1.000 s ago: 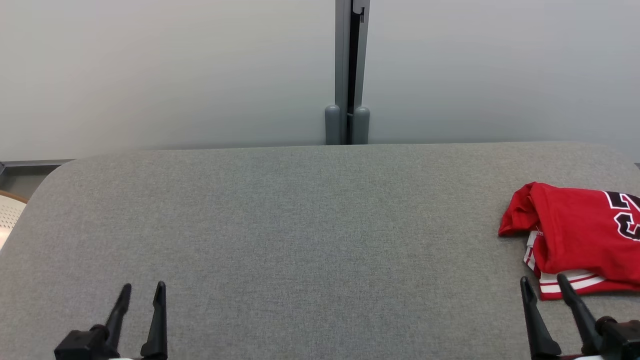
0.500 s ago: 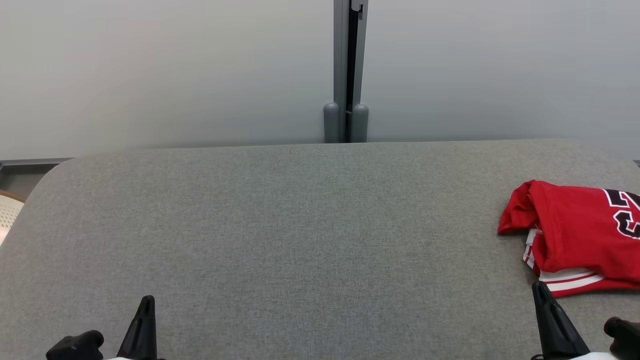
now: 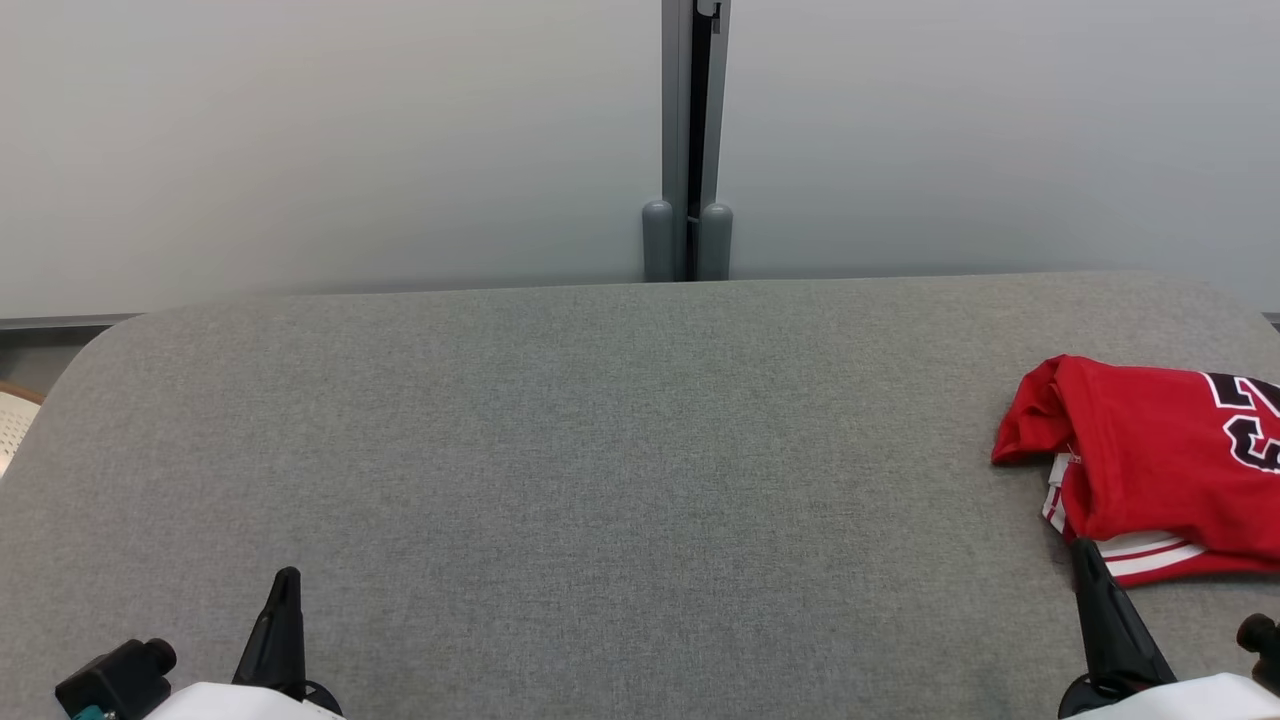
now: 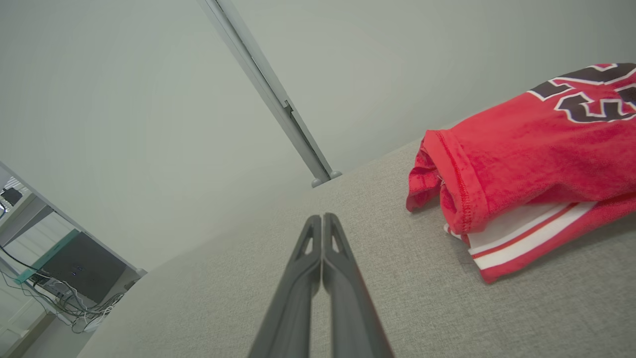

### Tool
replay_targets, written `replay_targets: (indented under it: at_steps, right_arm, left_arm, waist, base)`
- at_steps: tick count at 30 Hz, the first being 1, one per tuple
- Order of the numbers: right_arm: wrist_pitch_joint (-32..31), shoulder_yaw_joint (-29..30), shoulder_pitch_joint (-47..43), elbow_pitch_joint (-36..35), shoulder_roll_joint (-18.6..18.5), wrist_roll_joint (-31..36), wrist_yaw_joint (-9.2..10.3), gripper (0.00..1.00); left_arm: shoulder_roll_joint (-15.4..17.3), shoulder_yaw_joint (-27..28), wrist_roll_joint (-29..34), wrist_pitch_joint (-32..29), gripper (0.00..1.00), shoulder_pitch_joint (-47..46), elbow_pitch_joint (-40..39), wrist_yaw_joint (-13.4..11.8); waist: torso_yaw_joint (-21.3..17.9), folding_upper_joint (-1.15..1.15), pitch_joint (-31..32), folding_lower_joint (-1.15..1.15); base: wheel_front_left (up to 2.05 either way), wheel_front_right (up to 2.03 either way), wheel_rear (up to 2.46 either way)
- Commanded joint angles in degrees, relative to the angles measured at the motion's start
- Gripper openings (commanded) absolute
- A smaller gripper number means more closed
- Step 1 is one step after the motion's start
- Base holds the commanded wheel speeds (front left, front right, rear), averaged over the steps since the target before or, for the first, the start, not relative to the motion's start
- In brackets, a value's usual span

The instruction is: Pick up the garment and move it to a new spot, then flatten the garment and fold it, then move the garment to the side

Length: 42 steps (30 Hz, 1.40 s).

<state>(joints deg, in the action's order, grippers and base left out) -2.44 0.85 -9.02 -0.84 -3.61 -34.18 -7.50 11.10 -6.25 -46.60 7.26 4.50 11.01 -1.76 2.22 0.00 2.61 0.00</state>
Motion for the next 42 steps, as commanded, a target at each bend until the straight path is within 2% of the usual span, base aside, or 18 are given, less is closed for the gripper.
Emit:
replay_targets:
  at_steps: [1, 17, 42]
  right_arm:
    - [0.3, 0.1, 1.7, -0.2, -0.7, -2.6, 0.0, 0.0]
    - [0.0, 0.5, 4.9, 3.2, -1.1, -16.3, 0.0, 0.0]
    - [-0.7, 1.4, 8.9, 7.7, -1.2, -33.5, 0.0, 0.0]
  left_arm:
    - [0.1, 1.0, -1.9, -0.4, 0.0, -2.0, -0.5, 0.6]
    - [-1.8, 3.8, -12.1, -3.6, 0.0, -4.2, 0.2, 2.6]
    - [-4.2, 7.3, -25.1, -7.6, 0.0, -7.0, 1.3, 5.3]
  waist:
    - [0.0, 0.0, 0.0, 0.0]
    - [-0.4, 0.0, -0.5, 0.0]
    - [-1.0, 0.0, -1.2, 0.0]
  base:
    - [0.0, 0.0, 0.0]
    - [0.0, 0.0, 0.0]
    - [0.0, 0.0, 0.0]
